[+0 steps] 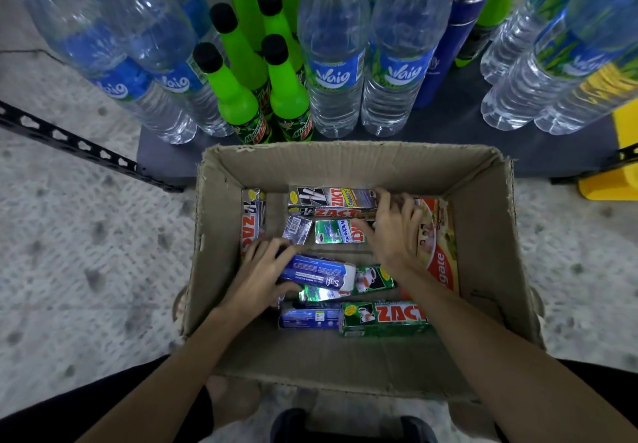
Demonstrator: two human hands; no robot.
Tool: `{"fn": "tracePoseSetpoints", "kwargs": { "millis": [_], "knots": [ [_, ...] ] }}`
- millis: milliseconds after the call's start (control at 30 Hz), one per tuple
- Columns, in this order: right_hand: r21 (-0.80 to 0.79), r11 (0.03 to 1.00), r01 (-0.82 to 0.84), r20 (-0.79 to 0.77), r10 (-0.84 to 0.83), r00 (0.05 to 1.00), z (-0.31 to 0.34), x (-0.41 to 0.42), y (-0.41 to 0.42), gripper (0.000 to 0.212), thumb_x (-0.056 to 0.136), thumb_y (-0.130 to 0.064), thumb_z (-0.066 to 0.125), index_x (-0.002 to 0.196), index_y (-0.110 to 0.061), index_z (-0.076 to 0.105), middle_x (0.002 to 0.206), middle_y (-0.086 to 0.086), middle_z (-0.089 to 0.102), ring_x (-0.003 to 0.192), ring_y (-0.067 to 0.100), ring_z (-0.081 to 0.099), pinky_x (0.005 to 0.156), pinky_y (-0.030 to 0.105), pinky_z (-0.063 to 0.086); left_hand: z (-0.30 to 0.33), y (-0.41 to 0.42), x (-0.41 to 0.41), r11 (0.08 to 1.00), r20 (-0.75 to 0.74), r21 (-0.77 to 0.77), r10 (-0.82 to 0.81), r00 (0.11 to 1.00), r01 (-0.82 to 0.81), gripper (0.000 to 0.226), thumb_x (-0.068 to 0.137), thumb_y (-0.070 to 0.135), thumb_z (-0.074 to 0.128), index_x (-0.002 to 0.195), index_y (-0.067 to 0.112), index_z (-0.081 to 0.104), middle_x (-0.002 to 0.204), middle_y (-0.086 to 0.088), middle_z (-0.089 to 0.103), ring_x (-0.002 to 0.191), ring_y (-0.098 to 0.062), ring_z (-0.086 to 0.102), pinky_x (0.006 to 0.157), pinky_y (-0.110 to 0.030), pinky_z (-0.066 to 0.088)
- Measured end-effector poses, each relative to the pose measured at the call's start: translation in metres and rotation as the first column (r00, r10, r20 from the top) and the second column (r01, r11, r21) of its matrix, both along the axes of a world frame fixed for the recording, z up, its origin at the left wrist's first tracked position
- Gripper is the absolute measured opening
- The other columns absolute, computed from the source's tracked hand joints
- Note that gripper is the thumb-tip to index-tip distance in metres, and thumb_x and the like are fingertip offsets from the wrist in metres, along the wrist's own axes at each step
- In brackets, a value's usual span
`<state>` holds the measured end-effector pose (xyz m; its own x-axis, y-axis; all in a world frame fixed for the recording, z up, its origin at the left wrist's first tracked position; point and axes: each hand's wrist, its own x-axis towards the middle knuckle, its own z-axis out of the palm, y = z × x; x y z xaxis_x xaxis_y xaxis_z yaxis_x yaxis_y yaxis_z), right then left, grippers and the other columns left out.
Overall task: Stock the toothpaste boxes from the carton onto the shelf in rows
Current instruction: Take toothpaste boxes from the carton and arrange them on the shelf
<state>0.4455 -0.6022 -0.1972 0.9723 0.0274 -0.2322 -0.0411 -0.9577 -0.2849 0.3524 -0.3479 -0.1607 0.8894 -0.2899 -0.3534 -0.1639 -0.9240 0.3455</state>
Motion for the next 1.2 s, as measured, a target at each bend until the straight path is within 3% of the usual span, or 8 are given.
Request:
{"fn": "tracePoseSetpoints", "kwargs": {
  "millis": [233, 400, 533, 667, 833, 967, 1067, 1200],
  "knots": [
    [0.408, 0.888, 0.212, -0.023, -0.222, 0.975, 0.006, -0.005, 0.03, 0.081, 0.074, -0.047, 0.084, 0.138, -0.022, 0.041, 0.127, 0.002, 0.061, 0.125, 0.023, 0.04, 0.097, 0.039, 0.022, -0.005, 0.005, 0.0, 0.999, 0.029, -0.035, 0.042, 0.999, -0.041, 0.061, 0.08, 0.042, 0.079, 0.133, 0.02, 0.057, 0.128, 0.004, 0.056, 0.121, -0.019, 0.049, 0.114, -0.036, 0.023],
    [0.318, 0.928, 0.196, -0.087, -0.177, 0.98, 0.005, -0.009, 0.053, 0.083, 0.07, -0.058, 0.081, 0.137, -0.019, 0.051, 0.127, 0.005, 0.06, 0.124, 0.025, 0.04, 0.095, 0.04, 0.024, -0.002, 0.004, -0.002, 0.996, 0.027, -0.065, 0.069, 0.997, -0.067, 0.059, 0.081, 0.04, 0.079, 0.132, 0.021, 0.058, 0.126, 0.004, 0.057, 0.12, -0.017, 0.048, 0.113, -0.036, 0.026],
    [0.411, 0.875, 0.256, -0.184, -0.195, 0.963, 0.001, -0.01, 0.052, 0.076, 0.072, -0.057, 0.081, 0.132, -0.018, 0.055, 0.111, -0.003, 0.063, 0.12, 0.023, 0.042, 0.094, 0.04, 0.024, -0.004, 0.005, -0.005, 0.992, 0.018, -0.09, 0.09, 0.996, -0.088, 0.059, 0.081, 0.04, 0.078, 0.133, 0.023, 0.057, 0.129, 0.006, 0.055, 0.122, -0.015, 0.048, 0.114, -0.036, 0.027],
    [0.395, 0.889, 0.234, -0.146, -0.191, 0.971, 0.0, -0.007, 0.062, 0.076, 0.073, -0.054, 0.08, 0.134, -0.018, 0.054, 0.11, -0.003, 0.063, 0.118, 0.022, 0.042, 0.088, 0.033, 0.02, -0.006, 0.006, -0.005, 0.991, 0.017, -0.097, 0.095, 0.995, -0.092, 0.059, 0.079, 0.038, 0.08, 0.131, 0.023, 0.058, 0.127, 0.006, 0.056, 0.122, -0.015, 0.049, 0.114, -0.036, 0.026],
    [0.28, 0.951, 0.129, -0.025, -0.127, 0.992, -0.011, 0.004, 0.041, 0.065, 0.079, -0.052, 0.077, 0.134, -0.024, 0.056, 0.135, 0.002, 0.057, 0.132, 0.025, 0.039, 0.108, 0.041, 0.023, -0.009, 0.009, -0.003, 0.989, 0.019, -0.111, 0.098, 0.995, -0.096, 0.062, 0.078, 0.041, 0.08, 0.133, 0.023, 0.058, 0.13, 0.006, 0.056, 0.124, -0.015, 0.047, 0.112, -0.032, 0.024],
    [0.374, 0.928, -0.001, -0.018, 0.008, 1.0, -0.013, 0.013, 0.03, 0.062, 0.081, -0.045, 0.077, 0.136, -0.025, 0.058, 0.134, -0.001, 0.064, 0.133, 0.021, 0.046, 0.105, 0.037, 0.023, -0.011, 0.009, -0.002, 0.989, 0.018, -0.107, 0.105, 0.994, -0.102, 0.062, 0.079, 0.044, 0.079, 0.133, 0.024, 0.057, 0.13, 0.007, 0.055, 0.124, -0.016, 0.047, 0.112, -0.035, 0.027],
    [0.406, 0.913, -0.035, -0.014, 0.044, 0.999, -0.011, 0.019, 0.029, 0.055, 0.081, -0.039, 0.079, 0.131, -0.025, 0.061, 0.127, -0.001, 0.067, 0.128, 0.022, 0.051, 0.102, 0.035, 0.026, -0.009, 0.008, -0.002, 0.991, 0.05, -0.085, 0.107, 0.993, -0.103, 0.061, 0.08, 0.049, 0.077, 0.134, 0.028, 0.057, 0.131, 0.009, 0.055, 0.127, -0.014, 0.045, 0.117, -0.044, 0.02],
    [0.472, 0.877, -0.089, 0.031, 0.084, 0.996, 0.0, 0.017, 0.027, 0.045, 0.088, -0.031, 0.075, 0.129, -0.019, 0.06, 0.125, -0.001, 0.066, 0.117, 0.021, 0.06, 0.106, 0.046, 0.04, 0.0, 0.006, -0.001, 0.986, 0.084, -0.085, 0.153, 0.985, -0.146, 0.058, 0.08, 0.054, 0.074, 0.131, 0.033, 0.057, 0.131, 0.014, 0.053, 0.128, -0.011, 0.042, 0.113, -0.049, 0.02]
  ]
}}
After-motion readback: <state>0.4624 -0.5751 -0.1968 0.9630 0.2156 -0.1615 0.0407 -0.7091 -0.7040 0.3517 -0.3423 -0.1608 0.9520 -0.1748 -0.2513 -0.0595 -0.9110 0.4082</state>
